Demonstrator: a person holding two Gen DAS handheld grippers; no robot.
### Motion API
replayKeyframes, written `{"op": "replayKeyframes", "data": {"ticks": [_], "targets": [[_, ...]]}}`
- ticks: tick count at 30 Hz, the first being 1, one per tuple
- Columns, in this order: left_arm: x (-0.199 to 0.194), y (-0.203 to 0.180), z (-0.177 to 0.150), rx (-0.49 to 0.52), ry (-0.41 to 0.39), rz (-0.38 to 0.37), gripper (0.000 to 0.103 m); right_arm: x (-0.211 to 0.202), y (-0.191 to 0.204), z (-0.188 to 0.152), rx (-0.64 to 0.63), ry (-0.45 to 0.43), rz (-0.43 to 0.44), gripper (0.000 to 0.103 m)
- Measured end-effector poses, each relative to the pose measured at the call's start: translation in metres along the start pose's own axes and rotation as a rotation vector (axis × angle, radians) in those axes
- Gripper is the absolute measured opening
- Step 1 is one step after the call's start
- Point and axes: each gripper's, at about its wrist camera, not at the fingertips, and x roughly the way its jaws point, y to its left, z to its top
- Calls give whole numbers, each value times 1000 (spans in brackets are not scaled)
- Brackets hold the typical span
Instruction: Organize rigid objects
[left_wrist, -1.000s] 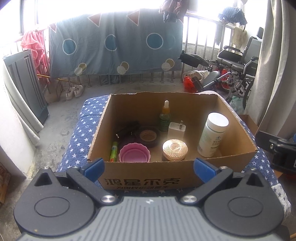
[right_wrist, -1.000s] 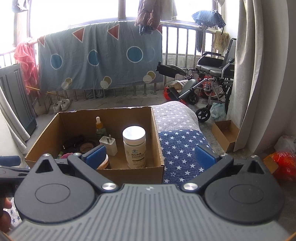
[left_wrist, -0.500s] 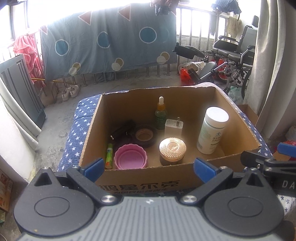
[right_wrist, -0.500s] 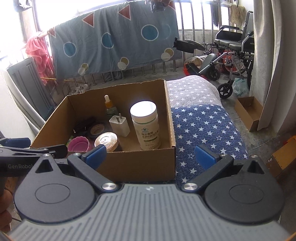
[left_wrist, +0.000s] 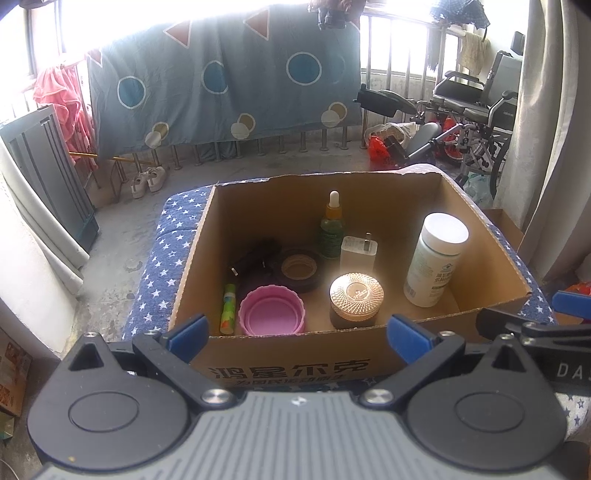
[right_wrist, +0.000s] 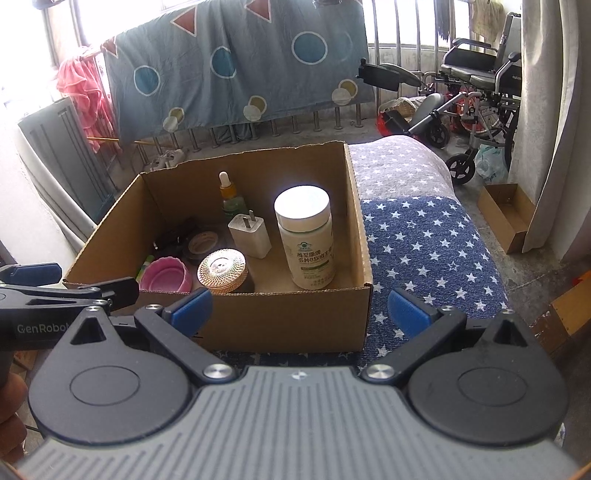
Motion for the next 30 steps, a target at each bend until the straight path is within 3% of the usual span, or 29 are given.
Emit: {"op": "replayKeyframes", "data": {"ticks": [30], "targets": [[6,12,-5,-34,25,20,102,4,20,5,-82,18,-15,102]]}}
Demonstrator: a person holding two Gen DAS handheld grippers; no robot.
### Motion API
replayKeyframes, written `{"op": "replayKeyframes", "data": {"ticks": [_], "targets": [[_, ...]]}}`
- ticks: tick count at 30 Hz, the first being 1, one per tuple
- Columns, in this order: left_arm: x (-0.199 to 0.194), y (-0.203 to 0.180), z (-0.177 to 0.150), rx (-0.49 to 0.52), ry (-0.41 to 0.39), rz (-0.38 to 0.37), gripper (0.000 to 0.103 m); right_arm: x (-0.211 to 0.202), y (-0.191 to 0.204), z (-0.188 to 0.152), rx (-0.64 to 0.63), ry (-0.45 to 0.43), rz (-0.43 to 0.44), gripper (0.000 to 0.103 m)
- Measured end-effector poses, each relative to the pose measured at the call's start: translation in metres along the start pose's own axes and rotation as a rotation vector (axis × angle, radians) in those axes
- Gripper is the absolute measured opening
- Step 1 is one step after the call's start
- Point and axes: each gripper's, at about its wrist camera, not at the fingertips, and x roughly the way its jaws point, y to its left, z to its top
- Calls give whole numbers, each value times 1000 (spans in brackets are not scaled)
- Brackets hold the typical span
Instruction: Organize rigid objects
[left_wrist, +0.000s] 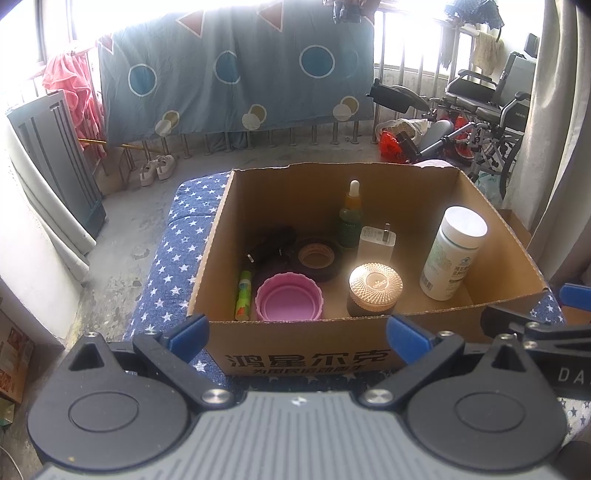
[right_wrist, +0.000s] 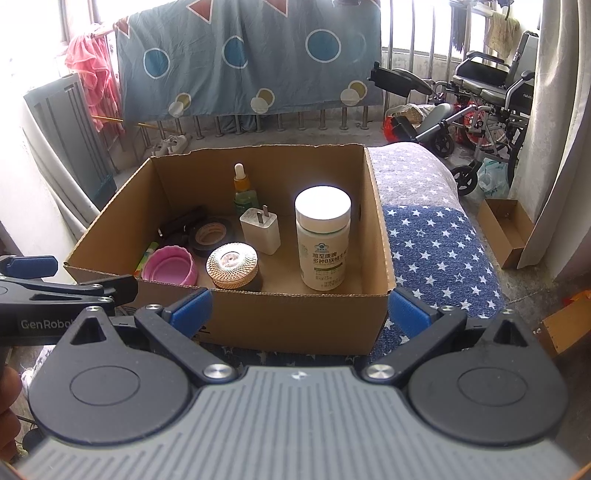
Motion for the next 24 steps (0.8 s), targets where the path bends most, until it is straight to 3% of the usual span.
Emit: {"op": "replayKeyframes", "data": {"ticks": [24], "targets": [[0,-1,-1,1,-2,2,102,1,1,-2,-3,0,1,102]]}}
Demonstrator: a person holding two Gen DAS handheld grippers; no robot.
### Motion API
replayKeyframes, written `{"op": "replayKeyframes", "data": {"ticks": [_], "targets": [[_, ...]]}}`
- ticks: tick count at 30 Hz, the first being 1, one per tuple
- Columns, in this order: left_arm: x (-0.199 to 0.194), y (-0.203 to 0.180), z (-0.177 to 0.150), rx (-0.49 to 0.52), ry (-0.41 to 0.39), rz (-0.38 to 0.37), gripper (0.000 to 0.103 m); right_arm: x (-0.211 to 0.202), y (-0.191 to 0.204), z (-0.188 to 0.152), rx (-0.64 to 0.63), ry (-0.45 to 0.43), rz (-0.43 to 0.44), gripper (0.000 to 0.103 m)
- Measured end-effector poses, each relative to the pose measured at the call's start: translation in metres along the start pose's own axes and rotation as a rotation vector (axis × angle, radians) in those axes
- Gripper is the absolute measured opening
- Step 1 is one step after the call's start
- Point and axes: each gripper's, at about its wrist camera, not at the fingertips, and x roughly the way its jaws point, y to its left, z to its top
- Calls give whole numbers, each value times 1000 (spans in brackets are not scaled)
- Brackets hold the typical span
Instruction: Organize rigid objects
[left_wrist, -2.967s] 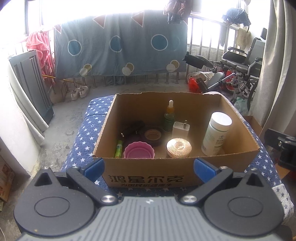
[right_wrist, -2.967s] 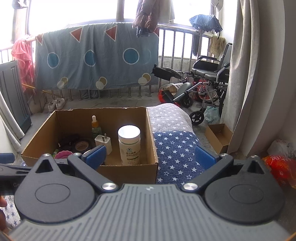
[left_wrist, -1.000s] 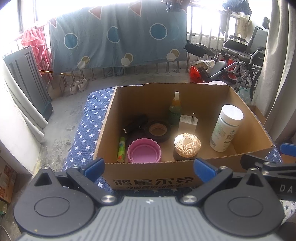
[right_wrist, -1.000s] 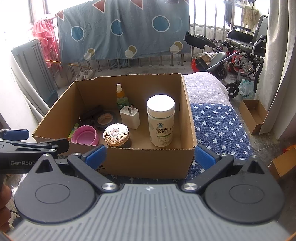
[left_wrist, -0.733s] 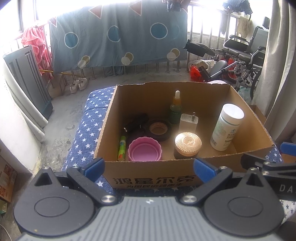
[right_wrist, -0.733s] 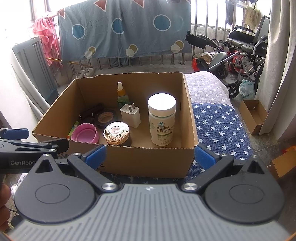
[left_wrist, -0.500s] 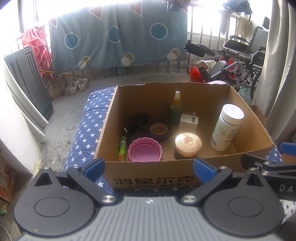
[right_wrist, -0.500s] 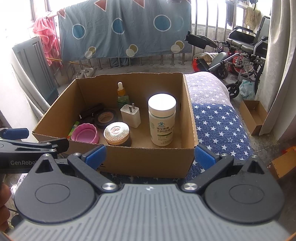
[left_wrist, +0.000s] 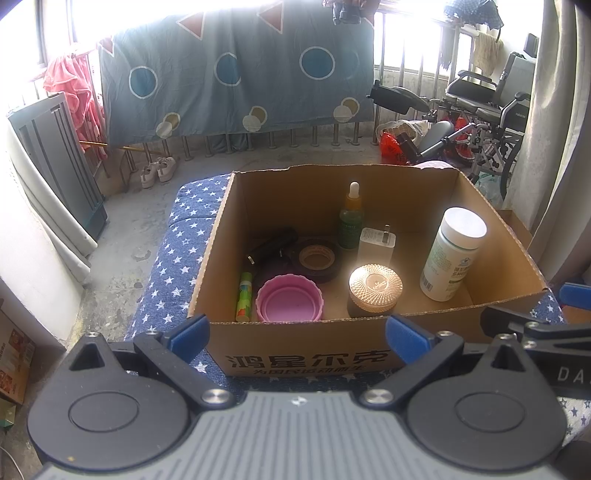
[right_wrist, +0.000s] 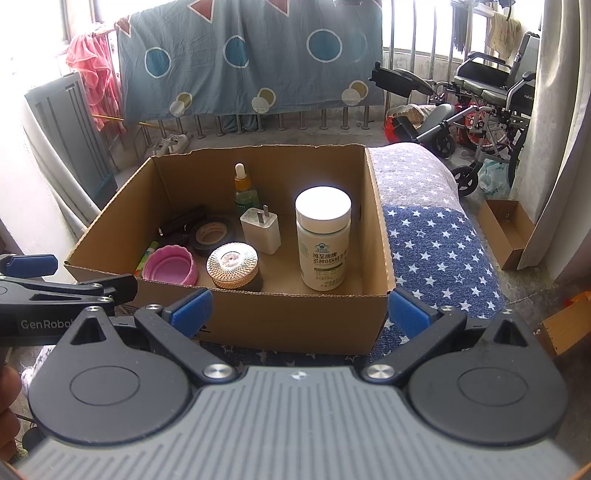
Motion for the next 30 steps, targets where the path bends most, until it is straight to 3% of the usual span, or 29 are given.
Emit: {"op": "replayKeyframes", "data": {"ticks": [30], "targets": [[-4,0,3,-2,-10,12,102,-2,0,3,-3,-1,5,102]]}}
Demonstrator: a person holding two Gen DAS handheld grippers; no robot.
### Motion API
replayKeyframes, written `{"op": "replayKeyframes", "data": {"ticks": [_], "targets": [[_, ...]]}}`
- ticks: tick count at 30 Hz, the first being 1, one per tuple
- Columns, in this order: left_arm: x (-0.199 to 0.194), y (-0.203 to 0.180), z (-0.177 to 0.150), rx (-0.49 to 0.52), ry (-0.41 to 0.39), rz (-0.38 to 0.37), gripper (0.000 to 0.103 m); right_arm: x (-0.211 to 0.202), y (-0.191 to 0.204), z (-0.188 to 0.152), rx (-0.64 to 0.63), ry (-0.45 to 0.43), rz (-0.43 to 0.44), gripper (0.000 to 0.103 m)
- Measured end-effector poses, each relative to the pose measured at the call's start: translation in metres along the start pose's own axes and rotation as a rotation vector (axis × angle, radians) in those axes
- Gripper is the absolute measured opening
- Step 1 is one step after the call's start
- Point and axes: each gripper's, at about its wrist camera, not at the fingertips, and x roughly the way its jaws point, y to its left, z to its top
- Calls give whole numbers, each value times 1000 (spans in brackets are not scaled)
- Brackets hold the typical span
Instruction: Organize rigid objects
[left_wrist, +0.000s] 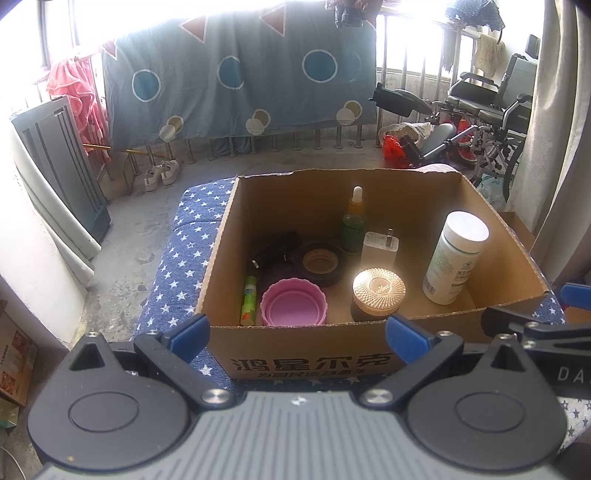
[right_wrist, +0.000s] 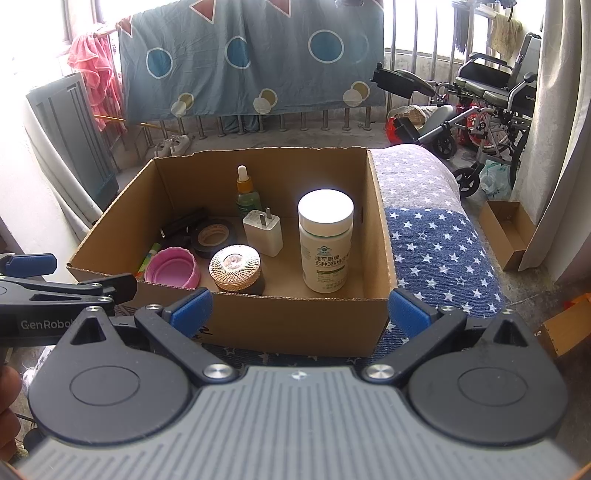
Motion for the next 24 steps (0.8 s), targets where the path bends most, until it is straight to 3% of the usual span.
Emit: {"op": "replayKeyframes", "data": {"ticks": [24], "targets": [[-2,-1,-1,0,-3,4,102,-1,0,2,-2,-4,0,102]]}}
